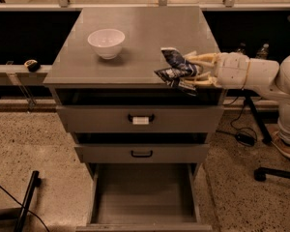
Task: Pick blue chip bag from bottom drawer and place on counter
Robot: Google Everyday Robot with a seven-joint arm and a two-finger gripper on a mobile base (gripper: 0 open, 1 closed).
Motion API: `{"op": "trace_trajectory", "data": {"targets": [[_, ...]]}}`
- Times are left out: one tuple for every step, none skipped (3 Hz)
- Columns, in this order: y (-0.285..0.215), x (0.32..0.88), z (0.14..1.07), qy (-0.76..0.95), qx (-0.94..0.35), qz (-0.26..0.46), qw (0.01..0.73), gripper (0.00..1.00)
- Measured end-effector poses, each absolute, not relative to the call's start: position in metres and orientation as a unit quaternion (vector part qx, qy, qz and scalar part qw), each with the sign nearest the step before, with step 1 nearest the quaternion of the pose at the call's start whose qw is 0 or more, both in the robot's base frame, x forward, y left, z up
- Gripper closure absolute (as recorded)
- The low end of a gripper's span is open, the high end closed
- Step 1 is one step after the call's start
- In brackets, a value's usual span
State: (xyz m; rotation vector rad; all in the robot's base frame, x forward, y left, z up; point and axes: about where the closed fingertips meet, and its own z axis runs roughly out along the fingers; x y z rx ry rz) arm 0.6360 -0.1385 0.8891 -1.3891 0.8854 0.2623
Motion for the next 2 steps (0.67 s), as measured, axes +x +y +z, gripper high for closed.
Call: {"op": "trace_trajectory", "data": {"targets": [[-0.144,0.646,0.916,0.428,-0.551,0.133,0.704,1.00],[-0.135,0.673,0.923,0.512,-0.484,0.122,0.699,0.98]]}}
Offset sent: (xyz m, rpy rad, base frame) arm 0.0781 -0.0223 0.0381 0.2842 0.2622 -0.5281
